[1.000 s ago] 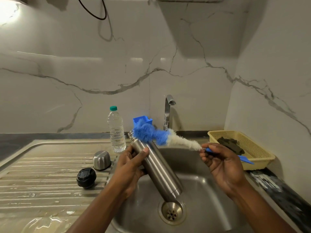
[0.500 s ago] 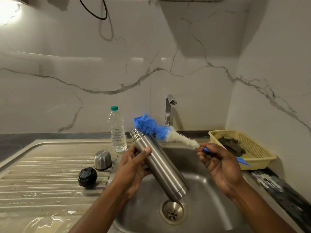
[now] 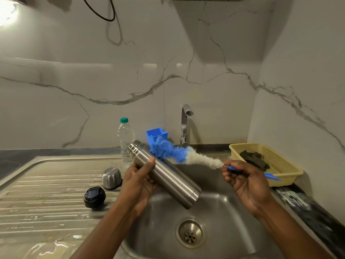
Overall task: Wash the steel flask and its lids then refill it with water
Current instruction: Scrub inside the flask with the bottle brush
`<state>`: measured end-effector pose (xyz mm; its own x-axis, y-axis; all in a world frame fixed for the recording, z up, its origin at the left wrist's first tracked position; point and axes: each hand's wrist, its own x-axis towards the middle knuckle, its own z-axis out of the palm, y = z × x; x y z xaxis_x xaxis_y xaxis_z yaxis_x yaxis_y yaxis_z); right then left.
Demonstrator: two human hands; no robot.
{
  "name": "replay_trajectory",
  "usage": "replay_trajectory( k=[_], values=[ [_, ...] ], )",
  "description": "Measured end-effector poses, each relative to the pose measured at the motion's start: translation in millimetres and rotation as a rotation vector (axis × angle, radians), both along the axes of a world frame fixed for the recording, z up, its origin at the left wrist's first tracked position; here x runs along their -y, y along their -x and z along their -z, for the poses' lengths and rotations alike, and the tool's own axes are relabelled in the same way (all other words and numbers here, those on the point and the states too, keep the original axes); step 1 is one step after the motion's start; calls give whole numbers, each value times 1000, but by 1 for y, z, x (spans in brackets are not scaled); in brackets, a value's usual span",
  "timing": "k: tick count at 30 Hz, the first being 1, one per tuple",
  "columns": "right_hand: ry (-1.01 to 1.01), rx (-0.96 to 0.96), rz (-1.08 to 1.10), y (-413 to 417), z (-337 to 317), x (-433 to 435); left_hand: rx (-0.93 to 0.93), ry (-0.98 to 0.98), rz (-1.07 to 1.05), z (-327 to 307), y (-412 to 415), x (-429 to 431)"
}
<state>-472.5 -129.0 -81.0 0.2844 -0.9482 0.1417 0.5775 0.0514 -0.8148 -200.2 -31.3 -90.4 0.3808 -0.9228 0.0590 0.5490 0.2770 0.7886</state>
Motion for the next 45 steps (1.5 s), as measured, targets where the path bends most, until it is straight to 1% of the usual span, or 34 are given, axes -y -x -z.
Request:
replay_trajectory(
  k=[5, 11, 16, 22, 28, 33, 35, 38, 43, 45],
  values=[
    [0, -21, -52, -9, 4, -1, -28, -30, 26, 2, 1, 2],
    [26, -38, 4, 9, 0, 6, -96, 31, -2, -4, -10, 0],
    [0, -62, -77, -3, 4, 3, -119, 9, 25, -1, -4, -1],
    [57, -31, 65, 19, -4, 12, -162, 118, -89, -13, -18, -4],
    [93, -72, 18, 9, 4, 13, -168, 106, -110, -11, -11, -5],
    [64, -11, 167, 33, -6, 19, -167, 152, -165, -14, -20, -3],
    [72, -11, 169, 30, -2, 20, -176, 145, -165, -13, -19, -3],
    [92, -41, 115, 21, 4, 21, -195, 130, -162, -12, -15, -3],
    [64, 14, 199, 37, -5, 24, -244, 155, -189, -14, -27, -4],
    [63, 18, 190, 36, -1, 26, -250, 160, -196, -14, -27, -4]
  ],
)
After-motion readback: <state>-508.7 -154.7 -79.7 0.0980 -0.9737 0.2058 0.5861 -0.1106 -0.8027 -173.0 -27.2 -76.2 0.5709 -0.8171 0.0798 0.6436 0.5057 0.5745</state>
